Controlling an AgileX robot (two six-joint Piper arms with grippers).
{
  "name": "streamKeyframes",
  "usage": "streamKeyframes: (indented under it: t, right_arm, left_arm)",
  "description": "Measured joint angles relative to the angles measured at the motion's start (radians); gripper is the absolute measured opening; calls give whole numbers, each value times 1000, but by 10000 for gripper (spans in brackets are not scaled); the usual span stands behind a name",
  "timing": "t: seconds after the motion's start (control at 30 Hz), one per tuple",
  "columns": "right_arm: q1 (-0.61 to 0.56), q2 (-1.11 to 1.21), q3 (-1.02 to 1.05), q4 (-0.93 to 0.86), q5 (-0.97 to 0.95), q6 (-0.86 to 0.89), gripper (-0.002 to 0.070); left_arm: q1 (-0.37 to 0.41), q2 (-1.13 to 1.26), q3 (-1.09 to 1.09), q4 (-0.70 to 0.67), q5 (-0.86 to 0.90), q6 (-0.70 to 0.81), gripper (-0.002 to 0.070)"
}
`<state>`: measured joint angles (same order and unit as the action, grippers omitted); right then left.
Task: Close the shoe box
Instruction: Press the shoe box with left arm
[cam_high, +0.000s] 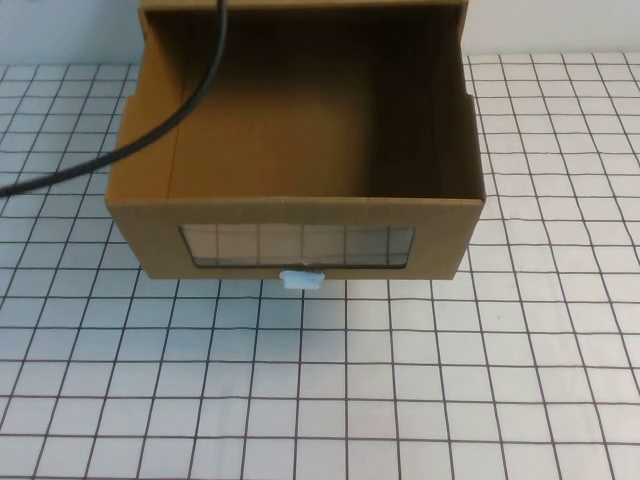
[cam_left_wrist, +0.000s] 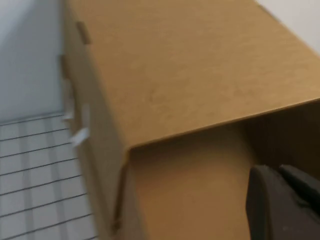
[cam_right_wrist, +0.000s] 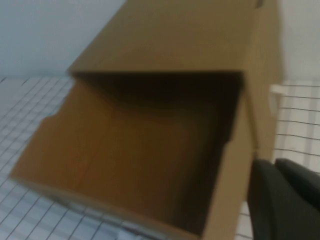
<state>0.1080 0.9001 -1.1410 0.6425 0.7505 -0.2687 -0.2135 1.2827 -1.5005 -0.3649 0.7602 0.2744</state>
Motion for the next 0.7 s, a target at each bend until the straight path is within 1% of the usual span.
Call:
streamKeyframes:
  t: [0.07,0.17,0.27,0.4,0.5,0.6,0.7]
  right_arm:
    - [42,38,0,107,28,-145,-13]
    - [110,89,0,194,67,-250,-13]
    - [195,127,10,199,62,-293,-13]
    - [326,135,91,199,-35,-337,-13]
    - [427,137,161,199,-108,-343,-13]
    - [524,142,221,201,-162,-360,-13]
    - [607,160,243,202,-192,-371,-13]
  left_arm:
    - [0,67,-85,-77,38,41,-6]
    - [0,186,-229,-147,113,63,-6]
    - [0,320,-391,-203,200,67,-6]
    - [0,492,-629,-276,318,62,-6]
    - [-2,603,-770,-297,380,27,-6]
    - [-2,680,-841,-300,388,-1,-6]
    - [-2,732,-858,-304,382,-13,-6]
